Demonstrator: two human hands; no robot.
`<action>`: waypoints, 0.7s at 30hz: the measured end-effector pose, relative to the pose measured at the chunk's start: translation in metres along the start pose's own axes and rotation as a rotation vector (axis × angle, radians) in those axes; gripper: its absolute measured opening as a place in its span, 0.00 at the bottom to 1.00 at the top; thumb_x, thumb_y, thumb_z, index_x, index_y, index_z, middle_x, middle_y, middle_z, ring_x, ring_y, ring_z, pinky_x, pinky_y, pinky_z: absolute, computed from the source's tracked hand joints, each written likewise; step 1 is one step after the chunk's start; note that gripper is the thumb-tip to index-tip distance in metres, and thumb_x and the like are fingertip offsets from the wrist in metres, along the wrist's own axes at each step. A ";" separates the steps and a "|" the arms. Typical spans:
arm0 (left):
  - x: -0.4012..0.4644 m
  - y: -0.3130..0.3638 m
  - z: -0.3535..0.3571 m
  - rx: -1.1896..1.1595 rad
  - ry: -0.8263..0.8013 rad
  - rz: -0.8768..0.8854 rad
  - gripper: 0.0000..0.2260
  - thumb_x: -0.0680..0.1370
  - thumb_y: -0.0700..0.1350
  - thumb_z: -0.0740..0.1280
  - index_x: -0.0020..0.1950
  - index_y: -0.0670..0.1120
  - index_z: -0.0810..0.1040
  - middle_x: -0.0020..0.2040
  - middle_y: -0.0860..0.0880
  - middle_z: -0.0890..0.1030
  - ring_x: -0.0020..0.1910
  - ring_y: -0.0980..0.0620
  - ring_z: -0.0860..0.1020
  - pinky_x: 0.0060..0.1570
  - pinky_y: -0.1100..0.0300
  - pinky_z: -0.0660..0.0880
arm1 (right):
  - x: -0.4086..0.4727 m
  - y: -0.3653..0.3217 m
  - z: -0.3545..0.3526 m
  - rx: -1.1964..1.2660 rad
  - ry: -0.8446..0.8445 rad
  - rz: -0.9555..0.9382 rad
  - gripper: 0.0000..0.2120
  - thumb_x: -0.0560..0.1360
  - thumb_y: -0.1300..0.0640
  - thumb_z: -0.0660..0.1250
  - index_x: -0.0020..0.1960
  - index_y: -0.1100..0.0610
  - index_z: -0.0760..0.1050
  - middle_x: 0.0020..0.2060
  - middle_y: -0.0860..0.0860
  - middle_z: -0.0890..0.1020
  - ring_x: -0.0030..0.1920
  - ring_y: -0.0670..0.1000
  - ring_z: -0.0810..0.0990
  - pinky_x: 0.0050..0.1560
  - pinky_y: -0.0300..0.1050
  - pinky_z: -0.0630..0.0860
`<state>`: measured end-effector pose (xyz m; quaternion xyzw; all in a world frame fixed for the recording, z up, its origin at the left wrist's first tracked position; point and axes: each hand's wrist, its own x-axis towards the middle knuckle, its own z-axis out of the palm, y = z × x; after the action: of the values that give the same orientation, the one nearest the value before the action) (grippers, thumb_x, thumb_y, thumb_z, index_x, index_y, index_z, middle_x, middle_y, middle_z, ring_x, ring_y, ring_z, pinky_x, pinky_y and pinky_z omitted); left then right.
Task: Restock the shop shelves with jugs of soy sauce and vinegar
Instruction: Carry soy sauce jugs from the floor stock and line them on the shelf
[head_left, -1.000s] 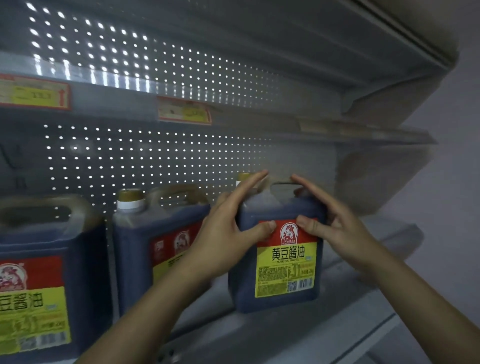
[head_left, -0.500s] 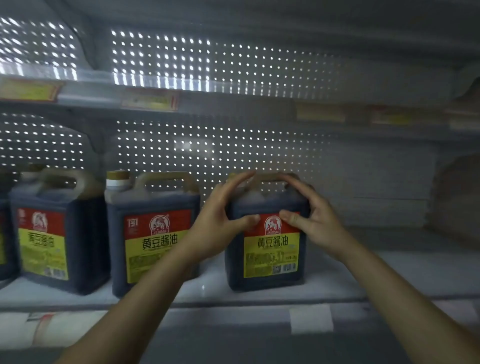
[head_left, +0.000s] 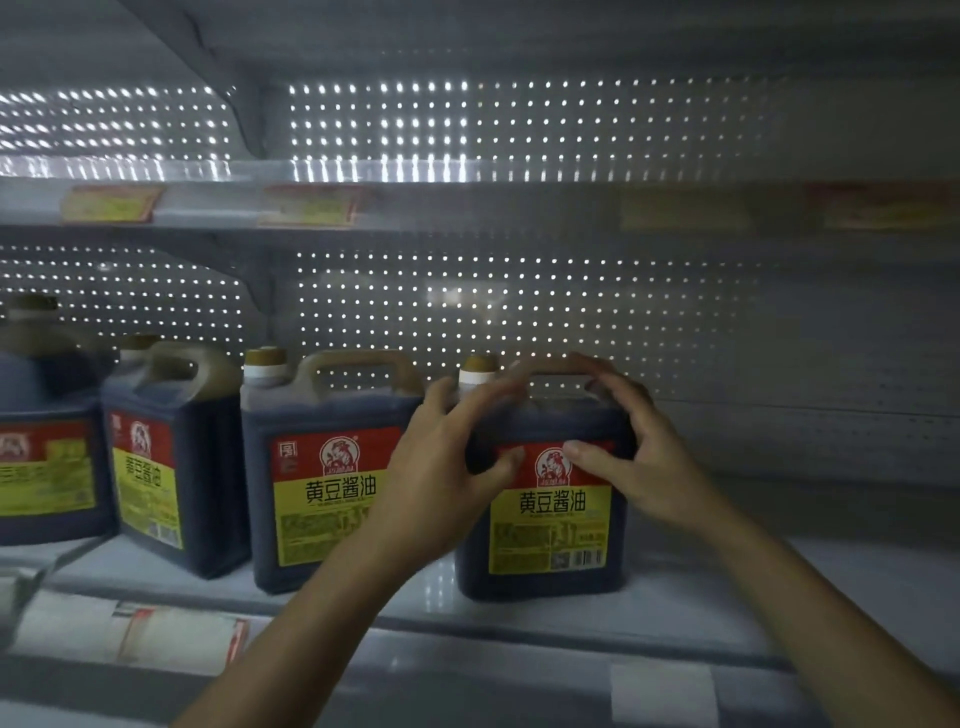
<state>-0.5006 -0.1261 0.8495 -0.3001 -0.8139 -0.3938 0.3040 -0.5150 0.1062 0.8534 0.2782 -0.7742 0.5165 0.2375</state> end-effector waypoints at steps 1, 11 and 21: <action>-0.002 -0.001 0.001 0.047 0.018 0.003 0.30 0.76 0.55 0.67 0.74 0.75 0.61 0.72 0.57 0.64 0.68 0.50 0.73 0.59 0.51 0.81 | -0.001 0.000 0.003 -0.004 0.010 -0.012 0.38 0.76 0.60 0.75 0.63 0.18 0.66 0.65 0.39 0.70 0.63 0.39 0.77 0.51 0.35 0.81; -0.026 -0.010 0.016 0.103 0.156 0.041 0.35 0.76 0.52 0.74 0.76 0.72 0.60 0.81 0.58 0.53 0.67 0.72 0.62 0.63 0.59 0.76 | -0.009 -0.002 0.009 0.051 -0.064 -0.016 0.48 0.73 0.61 0.78 0.77 0.28 0.55 0.71 0.36 0.62 0.61 0.31 0.77 0.50 0.40 0.83; -0.041 -0.019 0.036 0.179 0.235 -0.047 0.41 0.76 0.54 0.74 0.79 0.72 0.51 0.81 0.50 0.59 0.77 0.47 0.66 0.63 0.54 0.75 | -0.014 0.001 0.025 0.040 0.001 -0.036 0.46 0.75 0.61 0.76 0.78 0.29 0.54 0.70 0.33 0.62 0.63 0.30 0.74 0.49 0.37 0.83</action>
<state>-0.4978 -0.1162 0.7922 -0.2047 -0.8114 -0.3591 0.4133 -0.5075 0.0856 0.8347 0.2966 -0.7584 0.5277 0.2415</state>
